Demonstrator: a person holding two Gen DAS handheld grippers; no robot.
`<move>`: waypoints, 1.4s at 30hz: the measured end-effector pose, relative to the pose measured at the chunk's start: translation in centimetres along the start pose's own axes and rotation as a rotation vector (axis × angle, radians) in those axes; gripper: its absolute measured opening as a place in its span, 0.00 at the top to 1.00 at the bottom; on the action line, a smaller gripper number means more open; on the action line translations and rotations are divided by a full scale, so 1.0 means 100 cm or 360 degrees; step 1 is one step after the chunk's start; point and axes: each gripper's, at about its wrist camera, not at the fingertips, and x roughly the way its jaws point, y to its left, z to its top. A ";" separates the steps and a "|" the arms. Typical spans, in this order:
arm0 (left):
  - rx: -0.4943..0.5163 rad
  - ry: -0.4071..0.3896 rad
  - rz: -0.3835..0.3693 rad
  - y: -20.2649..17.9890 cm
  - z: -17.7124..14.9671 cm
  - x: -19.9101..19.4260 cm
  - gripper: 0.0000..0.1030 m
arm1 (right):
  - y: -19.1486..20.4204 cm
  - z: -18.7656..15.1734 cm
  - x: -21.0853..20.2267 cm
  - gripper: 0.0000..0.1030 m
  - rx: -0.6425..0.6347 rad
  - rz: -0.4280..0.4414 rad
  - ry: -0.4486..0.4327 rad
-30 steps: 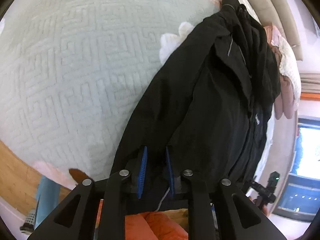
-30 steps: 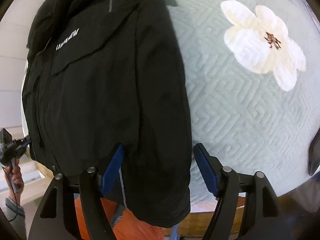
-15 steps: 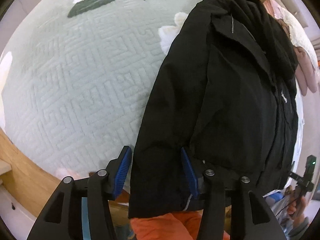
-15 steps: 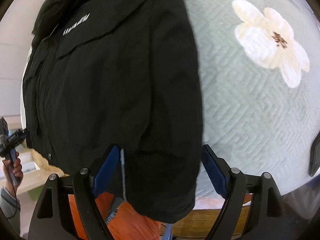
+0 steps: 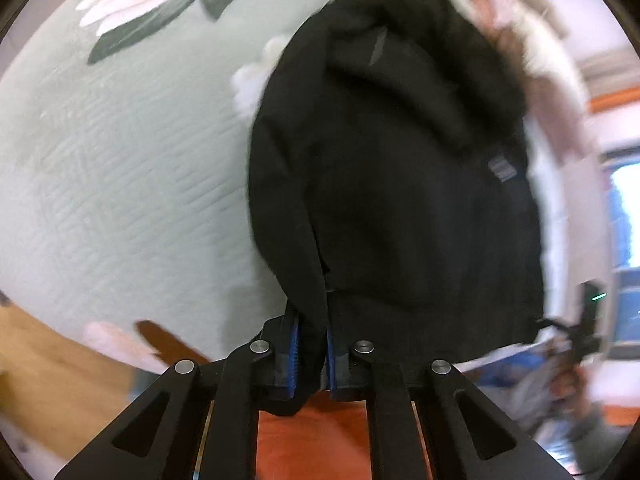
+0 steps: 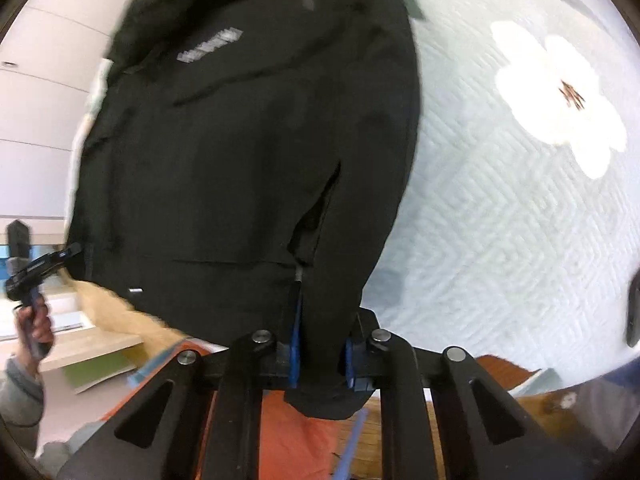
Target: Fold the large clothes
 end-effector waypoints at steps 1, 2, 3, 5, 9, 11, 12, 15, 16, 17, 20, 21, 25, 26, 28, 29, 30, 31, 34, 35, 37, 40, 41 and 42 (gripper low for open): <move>-0.0013 0.0004 -0.0081 0.000 0.003 -0.003 0.90 | 0.002 0.003 -0.001 0.80 0.0012 0.0050 0.0001; -0.0033 0.0020 -0.0184 -0.001 0.008 -0.002 0.90 | 0.003 0.007 0.003 0.79 0.0030 0.0108 0.0013; -0.0050 0.0040 -0.0245 -0.002 0.011 0.003 0.88 | 0.003 0.010 0.009 0.75 0.0045 0.0144 0.0032; -0.0040 0.0094 -0.0245 -0.001 0.014 0.016 0.82 | 0.004 0.015 0.029 0.67 0.0073 0.0142 0.0097; -0.0055 0.0145 -0.0229 -0.003 0.019 0.045 0.80 | -0.003 0.014 0.047 0.64 0.0124 0.0055 0.0145; -0.0046 0.0181 -0.0220 0.010 0.019 0.042 0.79 | -0.004 0.015 0.044 0.64 0.0156 0.0051 0.0151; -0.0046 0.0196 -0.0226 0.012 0.018 0.040 0.79 | -0.001 0.014 0.043 0.64 0.0146 0.0027 0.0155; -0.0114 0.0246 -0.0249 0.027 0.018 0.031 0.75 | -0.002 0.011 0.045 0.64 0.0120 -0.0047 0.0196; -0.0136 0.0267 -0.0216 0.029 0.017 0.027 0.71 | -0.003 0.012 0.046 0.64 0.0133 -0.0050 0.0214; -0.0147 0.0298 -0.0168 0.031 0.016 0.025 0.67 | -0.003 0.013 0.047 0.64 0.0144 -0.0042 0.0229; -0.0147 0.0346 -0.0139 0.036 0.014 0.024 0.55 | -0.017 0.015 0.049 0.62 0.0150 -0.0043 0.0282; -0.0156 0.0361 -0.0137 0.039 0.014 0.026 0.55 | -0.017 0.014 0.050 0.62 0.0144 -0.0057 0.0289; -0.0107 0.0357 -0.0113 0.027 0.015 0.038 0.92 | 0.000 0.013 0.041 0.74 0.0073 -0.0092 0.0222; -0.0065 0.0332 -0.0126 0.019 0.017 0.032 0.92 | 0.006 0.014 0.033 0.79 0.0043 -0.0089 0.0188; 0.0004 0.0296 -0.0145 0.007 0.024 0.017 0.92 | 0.017 0.020 0.011 0.82 -0.0012 -0.0089 0.0130; 0.0031 0.0269 -0.0165 0.000 0.031 0.007 0.92 | 0.022 0.026 -0.003 0.82 -0.0015 -0.0058 0.0088; 0.0058 0.0220 -0.0215 -0.010 0.041 -0.007 0.91 | 0.024 0.032 -0.013 0.82 -0.0011 -0.0029 0.0054; 0.0071 0.0188 -0.0250 -0.016 0.047 -0.016 0.91 | 0.028 0.042 -0.027 0.82 -0.0009 0.0000 0.0008; 0.0099 0.0055 -0.0362 -0.035 0.082 -0.044 0.90 | 0.034 0.080 -0.068 0.82 0.0007 0.0073 -0.0175; 0.0085 0.0019 -0.0402 -0.040 0.098 -0.052 0.90 | 0.034 0.093 -0.080 0.82 0.0015 0.0098 -0.0236; 0.0070 -0.0024 -0.0496 -0.046 0.129 -0.061 0.89 | 0.035 0.126 -0.108 0.82 0.0032 0.0156 -0.0396; 0.0126 -0.0175 -0.0537 -0.055 0.177 -0.079 0.88 | 0.038 0.173 -0.137 0.82 0.0039 0.0198 -0.0567; 0.0132 -0.0228 -0.0539 -0.059 0.194 -0.083 0.88 | 0.042 0.188 -0.143 0.82 0.0035 0.0200 -0.0622; 0.0128 -0.0280 -0.0549 -0.062 0.210 -0.087 0.87 | 0.044 0.200 -0.147 0.82 0.0030 0.0191 -0.0662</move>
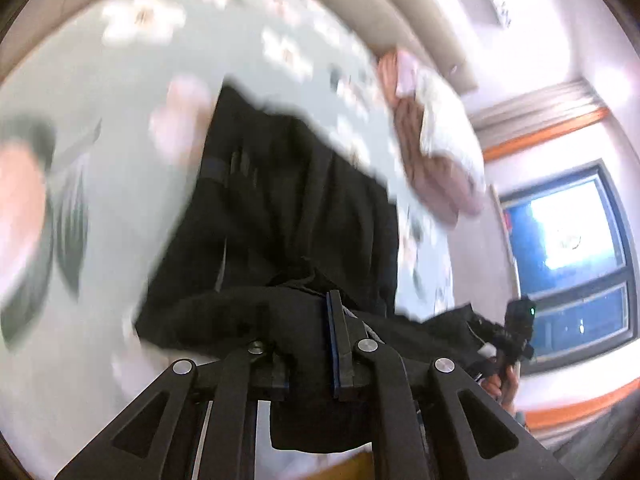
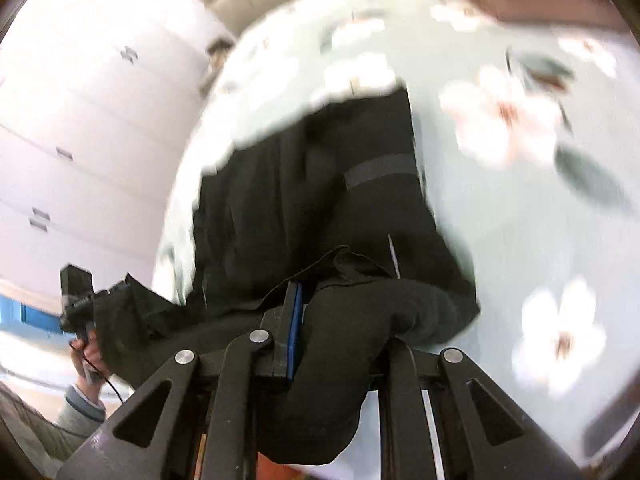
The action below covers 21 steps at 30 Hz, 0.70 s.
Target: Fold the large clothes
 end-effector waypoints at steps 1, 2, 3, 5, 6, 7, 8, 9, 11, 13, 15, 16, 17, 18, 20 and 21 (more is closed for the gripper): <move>-0.0001 -0.0064 -0.0008 0.000 0.020 0.001 0.87 | 0.004 0.016 0.004 0.82 0.0004 -0.0023 -0.0056; 0.0002 -0.0109 -0.0001 0.001 0.036 0.002 0.86 | 0.006 0.027 0.009 0.79 0.0034 -0.0034 -0.0092; -0.0001 -0.0143 0.0012 0.003 0.051 0.006 0.86 | 0.003 0.039 0.016 0.77 0.0096 -0.0035 -0.0132; -0.0039 -0.0193 0.0024 0.008 0.082 0.026 0.85 | -0.005 0.062 0.040 0.74 0.0226 -0.0059 -0.0186; -0.0034 -0.0190 0.0078 0.012 0.095 0.041 0.84 | -0.009 0.069 0.053 0.72 0.0261 -0.0076 -0.0184; -0.0021 -0.0175 0.0138 0.013 0.103 0.055 0.84 | -0.013 0.076 0.073 0.70 0.0299 -0.0104 -0.0167; -0.0001 -0.0138 0.0227 0.017 0.112 0.077 0.84 | -0.018 0.079 0.085 0.63 0.0327 -0.0126 -0.0146; 0.0009 -0.0076 0.0324 0.025 0.121 0.104 0.84 | -0.023 0.081 0.108 0.59 0.0384 -0.0170 -0.0105; -0.0034 0.0018 0.0408 0.045 0.128 0.143 0.84 | -0.034 0.082 0.155 0.53 0.0494 -0.0298 0.0017; -0.0064 0.0070 0.0414 0.064 0.131 0.168 0.84 | -0.047 0.072 0.184 0.48 0.0580 -0.0365 0.0105; -0.0101 0.0062 0.0355 0.075 0.131 0.177 0.84 | -0.046 0.067 0.193 0.45 0.0605 -0.0424 0.0052; -0.0119 0.0072 0.0326 0.079 0.132 0.178 0.84 | -0.044 0.068 0.194 0.44 0.0604 -0.0448 0.0038; -0.0128 0.0093 0.0290 0.083 0.134 0.178 0.84 | -0.042 0.070 0.194 0.43 0.0603 -0.0479 0.0041; -0.0128 0.0122 0.0252 0.085 0.136 0.178 0.84 | -0.041 0.071 0.195 0.42 0.0604 -0.0501 0.0048; -0.0118 0.0184 0.0198 0.088 0.139 0.176 0.84 | -0.038 0.072 0.196 0.42 0.0601 -0.0535 0.0067; -0.0105 0.0213 0.0177 0.086 0.142 0.173 0.84 | -0.037 0.073 0.196 0.42 0.0598 -0.0541 0.0081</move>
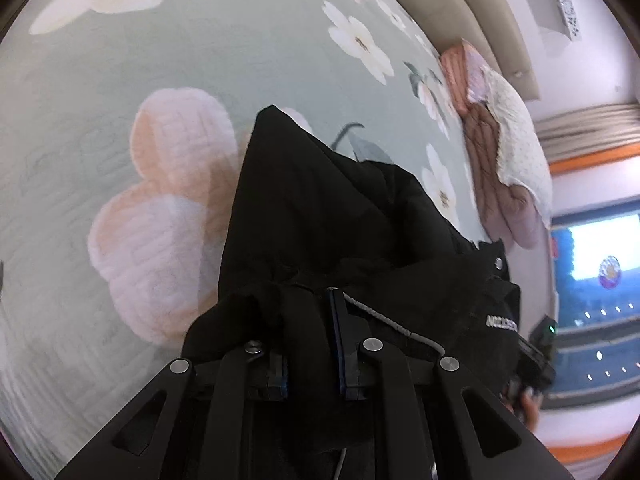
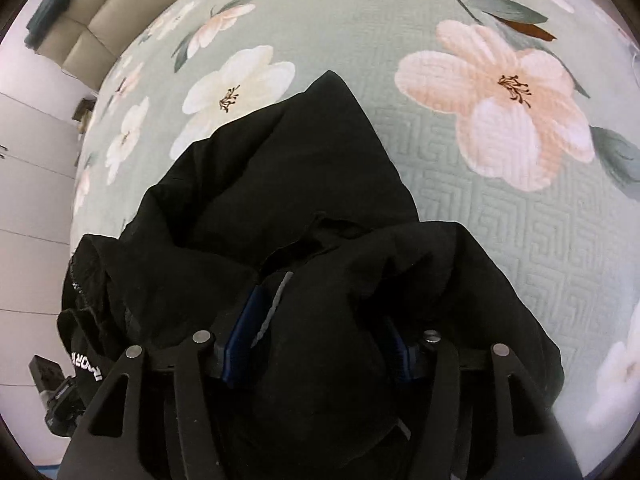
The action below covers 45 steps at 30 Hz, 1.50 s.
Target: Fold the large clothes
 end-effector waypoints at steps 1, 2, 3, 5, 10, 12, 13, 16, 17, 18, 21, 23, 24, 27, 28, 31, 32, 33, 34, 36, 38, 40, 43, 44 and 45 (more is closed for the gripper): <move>0.0035 0.0021 -0.0015 -0.003 0.001 -0.004 0.84 | 0.001 0.000 -0.004 0.42 -0.0011 -0.0002 0.0011; 0.0074 0.0036 -0.0025 -0.006 0.002 -0.006 0.84 | 0.002 0.000 -0.011 0.42 -0.0031 0.0013 0.0007; 0.0151 0.0058 -0.0057 -0.012 0.001 -0.015 0.84 | 0.002 0.000 -0.019 0.41 -0.0053 0.0042 -0.0008; 0.0214 0.0082 -0.0167 -0.018 0.002 -0.036 0.82 | 0.001 -0.001 -0.041 0.41 -0.0101 0.0135 -0.0062; 0.0187 0.0246 -0.0569 -0.018 0.003 -0.086 0.76 | -0.015 0.001 -0.102 0.34 -0.0112 0.0365 -0.0128; 0.0246 0.0310 -0.0700 -0.023 -0.004 -0.099 0.70 | -0.022 0.001 -0.119 0.30 -0.0115 0.0526 -0.0105; 0.0284 0.0331 -0.0724 -0.026 -0.009 -0.104 0.59 | -0.026 0.000 -0.126 0.29 -0.0128 0.0583 -0.0095; 0.0328 0.0265 -0.0653 -0.032 -0.020 -0.123 0.49 | -0.027 -0.005 -0.136 0.24 -0.0226 0.0555 -0.0109; 0.0311 0.0227 -0.0649 -0.032 -0.023 -0.131 0.49 | -0.025 -0.007 -0.134 0.20 -0.0270 0.0494 -0.0115; 0.0285 0.0189 -0.0651 -0.029 -0.027 -0.138 0.48 | -0.017 -0.003 -0.129 0.19 -0.0293 0.0446 -0.0115; 0.0261 -0.0025 -0.0348 -0.027 -0.032 -0.149 0.44 | -0.005 0.002 -0.110 0.19 -0.0395 0.0308 -0.0099; 0.0259 -0.0063 -0.0092 -0.030 -0.032 -0.138 0.44 | 0.002 0.009 -0.100 0.19 -0.0500 0.0211 -0.0123; 0.0262 -0.0079 0.0005 -0.031 -0.030 -0.128 0.44 | 0.007 0.011 -0.094 0.19 -0.0575 0.0143 -0.0144; 0.0300 -0.0132 0.0137 -0.033 -0.023 -0.101 0.44 | 0.022 0.020 -0.082 0.19 -0.0824 -0.0022 -0.0203; 0.0317 -0.0120 0.0178 -0.034 -0.020 -0.090 0.44 | 0.026 0.023 -0.078 0.19 -0.0901 -0.0057 -0.0212; 0.0321 -0.0042 0.0226 -0.033 -0.011 -0.058 0.44 | 0.032 0.035 -0.064 0.19 -0.1056 -0.0075 -0.0198; 0.0323 -0.0035 0.0242 -0.029 -0.010 -0.052 0.44 | 0.034 0.041 -0.057 0.19 -0.1101 -0.0083 -0.0192; 0.0316 -0.0039 0.0277 -0.026 -0.006 -0.044 0.44 | 0.036 0.046 -0.051 0.19 -0.1126 -0.0082 -0.0188; 0.0306 -0.0038 0.0291 -0.021 -0.004 -0.042 0.44 | 0.037 0.053 -0.043 0.19 -0.1146 -0.0065 -0.0179; 0.0245 -0.0031 0.0278 -0.010 0.004 -0.030 0.44 | 0.039 0.066 -0.026 0.19 -0.1148 0.0008 -0.0133; 0.0174 -0.0003 0.0221 0.000 0.011 -0.020 0.44 | 0.041 0.076 -0.005 0.19 -0.1111 0.0093 -0.0031; 0.0091 0.0025 0.0181 0.010 0.015 -0.010 0.44 | 0.041 0.078 0.008 0.36 -0.1070 0.0193 0.0046; 0.0011 0.0009 0.0110 0.018 0.016 -0.007 0.44 | 0.042 0.067 -0.001 0.68 -0.1125 0.0134 -0.0083; -0.0010 -0.0028 0.0063 0.020 0.014 -0.011 0.44 | 0.041 0.063 -0.006 0.72 -0.1140 0.0122 -0.0123; -0.0004 -0.0077 0.0048 0.019 0.011 -0.014 0.47 | 0.041 0.058 -0.014 0.76 -0.1150 0.0105 -0.0160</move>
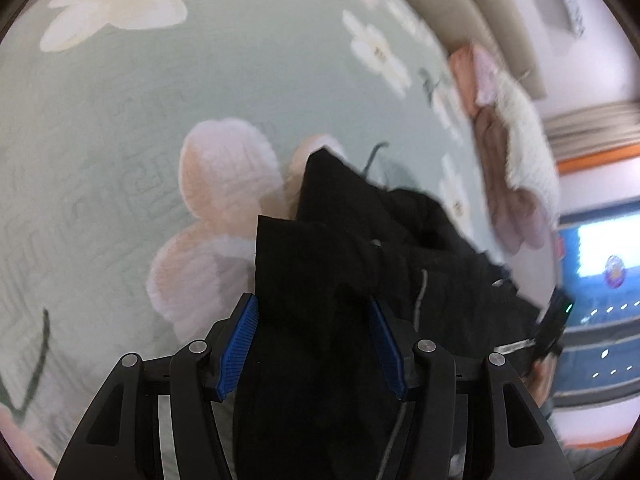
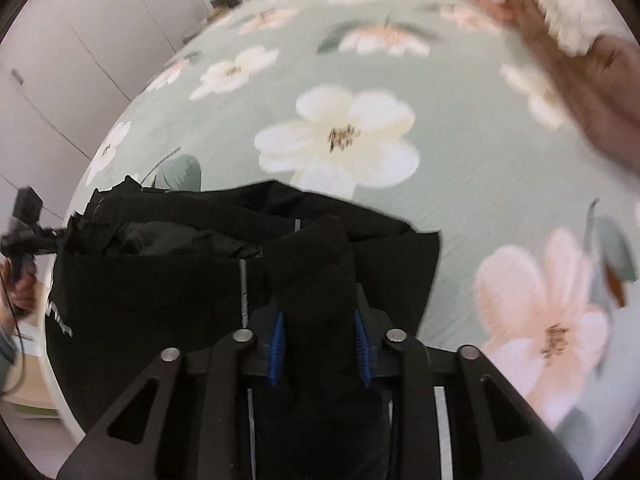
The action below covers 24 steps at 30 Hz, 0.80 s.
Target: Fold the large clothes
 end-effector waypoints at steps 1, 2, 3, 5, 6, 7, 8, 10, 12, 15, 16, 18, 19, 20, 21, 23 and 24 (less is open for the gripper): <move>0.0038 -0.0061 0.0022 -0.003 -0.004 -0.007 0.71 | 0.003 -0.003 -0.008 0.77 -0.0014 -0.0031 -0.0028; 0.0072 -0.0083 0.0023 -0.006 -0.007 -0.010 0.83 | 0.005 -0.004 -0.014 0.78 -0.0019 -0.0058 -0.0049; 0.0105 -0.0120 0.0015 -0.011 -0.012 -0.016 0.86 | 0.006 -0.005 -0.022 0.78 -0.0015 -0.0089 -0.0074; 0.0154 -0.0192 0.0039 -0.021 -0.018 -0.026 0.91 | 0.007 -0.005 -0.037 0.80 0.0008 -0.0136 -0.0132; 0.0163 -0.0225 0.0034 -0.025 -0.020 -0.032 0.92 | 0.008 -0.004 -0.046 0.81 0.0021 -0.0172 -0.0166; 0.0173 -0.0267 0.0024 -0.031 -0.021 -0.040 0.93 | 0.009 -0.002 -0.055 0.81 0.0027 -0.0226 -0.0198; 0.0183 -0.0321 0.0023 -0.038 -0.022 -0.051 0.93 | 0.010 0.000 -0.065 0.82 0.0038 -0.0268 -0.0235; 0.0206 -0.0435 -0.0012 -0.055 -0.019 -0.075 0.93 | 0.010 0.008 -0.086 0.83 0.0060 -0.0325 -0.0311; 0.0246 -0.0530 -0.0042 -0.074 -0.009 -0.095 0.93 | 0.009 0.020 -0.105 0.83 0.0085 -0.0382 -0.0394; 0.0303 -0.0622 -0.0052 -0.097 0.011 -0.109 0.93 | 0.005 0.045 -0.112 0.83 0.0112 -0.0478 -0.0466; 0.0324 -0.0644 -0.0007 -0.103 0.021 -0.106 0.93 | 0.000 0.053 -0.103 0.83 0.0126 -0.0522 -0.0455; 0.0316 -0.0622 0.0107 -0.104 0.040 -0.085 0.93 | -0.012 0.064 -0.075 0.83 0.0172 -0.0565 -0.0383; 0.0305 -0.0598 0.0142 -0.101 0.046 -0.074 0.93 | -0.020 0.068 -0.056 0.83 0.0212 -0.0573 -0.0320; 0.0283 -0.0556 0.0194 -0.096 0.053 -0.056 0.93 | -0.029 0.068 -0.036 0.83 0.0261 -0.0575 -0.0247; 0.0265 -0.0507 0.0244 -0.088 0.059 -0.036 0.93 | -0.037 0.067 -0.013 0.83 0.0305 -0.0574 -0.0170; 0.0231 -0.0413 0.0349 -0.073 0.063 -0.001 0.93 | -0.047 0.060 0.030 0.83 0.0350 -0.0569 -0.0012; 0.0203 -0.0348 0.0380 -0.063 0.063 0.017 0.92 | -0.049 0.056 0.044 0.83 0.0367 -0.0561 0.0035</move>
